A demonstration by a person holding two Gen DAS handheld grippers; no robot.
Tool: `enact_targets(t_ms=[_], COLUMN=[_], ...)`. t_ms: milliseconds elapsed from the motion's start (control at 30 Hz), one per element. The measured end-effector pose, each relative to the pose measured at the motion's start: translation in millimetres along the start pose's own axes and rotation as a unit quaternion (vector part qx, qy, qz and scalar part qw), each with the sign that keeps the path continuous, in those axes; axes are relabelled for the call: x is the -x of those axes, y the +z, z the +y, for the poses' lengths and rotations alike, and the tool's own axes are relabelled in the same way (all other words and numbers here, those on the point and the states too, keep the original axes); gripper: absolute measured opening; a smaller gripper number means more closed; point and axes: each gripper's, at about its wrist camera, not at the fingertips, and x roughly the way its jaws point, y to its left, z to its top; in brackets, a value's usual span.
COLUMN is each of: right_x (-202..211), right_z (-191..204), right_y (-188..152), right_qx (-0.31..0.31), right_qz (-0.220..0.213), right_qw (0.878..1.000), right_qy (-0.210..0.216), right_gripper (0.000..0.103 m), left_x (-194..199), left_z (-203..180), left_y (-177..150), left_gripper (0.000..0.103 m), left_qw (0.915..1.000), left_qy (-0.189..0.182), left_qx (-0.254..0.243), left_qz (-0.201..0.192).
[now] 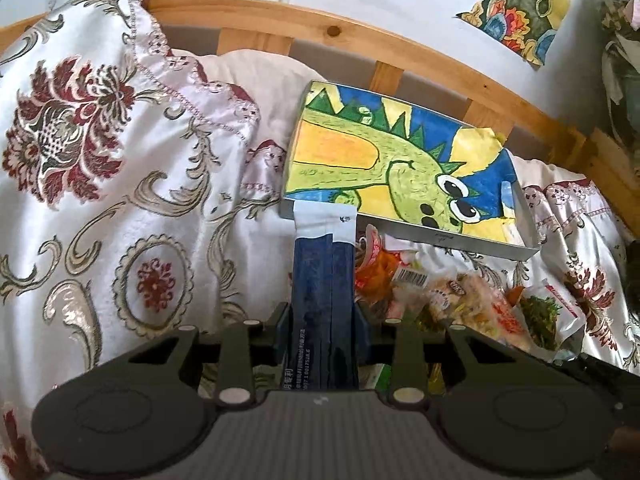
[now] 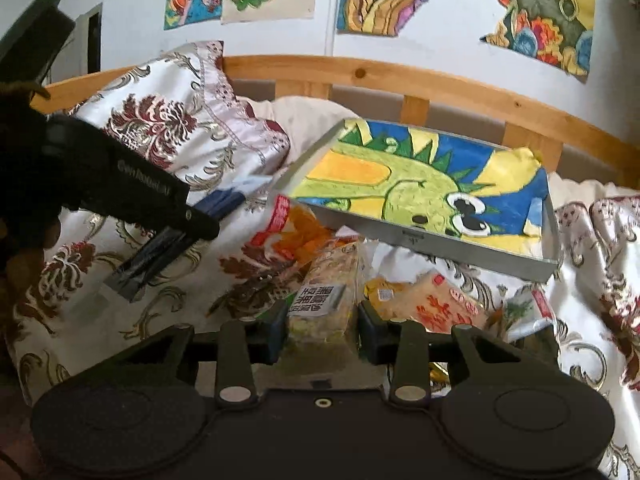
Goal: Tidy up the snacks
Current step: 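Carry both packets into the dinosaur tray and open both tools to release them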
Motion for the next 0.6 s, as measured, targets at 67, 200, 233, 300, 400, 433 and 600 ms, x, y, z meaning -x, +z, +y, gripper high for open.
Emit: enact_targets(t_ms=[67, 200, 233, 300, 400, 433, 600], right_x=[0.6, 7.8, 9.6, 11.6, 11.6, 10.7, 1.8], right_z=[2.4, 16.0, 18.8, 21.3, 16.2, 11.1, -21.3], right_y=[-0.6, -2.2, -2.6, -2.6, 1.1, 4.6, 29.4], right_qx=[0.015, 0.075, 0.089, 0.106, 0.109, 0.105, 0.093], right_qz=[-0.004, -0.035, -0.044, -0.054, -0.063, -0.066, -0.096], right_qw=[1.000, 0.996, 0.995, 0.992, 0.991, 0.991, 0.988], right_qy=[-0.006, -0.026, -0.030, -0.034, -0.045, -0.050, -0.080], right_gripper=[0.039, 0.039, 0.039, 0.039, 0.039, 0.039, 0.039], left_x=[-0.9, 0.5, 0.8, 1.2, 1.2, 0.4, -8.2], left_z=[-1.3, -1.7, -1.9, -1.7, -2.3, -3.0, -9.7], left_y=[0.0, 0.6, 1.2, 2.8, 7.7, 10.8, 30.4], left_gripper=[0.037, 0.037, 0.037, 0.037, 0.037, 0.037, 0.037], left_qw=[1.0000, 1.0000, 1.0000, 1.0000, 0.9999, 0.9999, 0.9997], left_qy=[0.000, -0.003, -0.003, -0.002, 0.000, 0.001, -0.002], left_qx=[0.000, 0.002, 0.002, 0.003, 0.001, -0.001, -0.004], left_qz=[0.000, -0.003, -0.004, -0.007, -0.011, -0.012, -0.023])
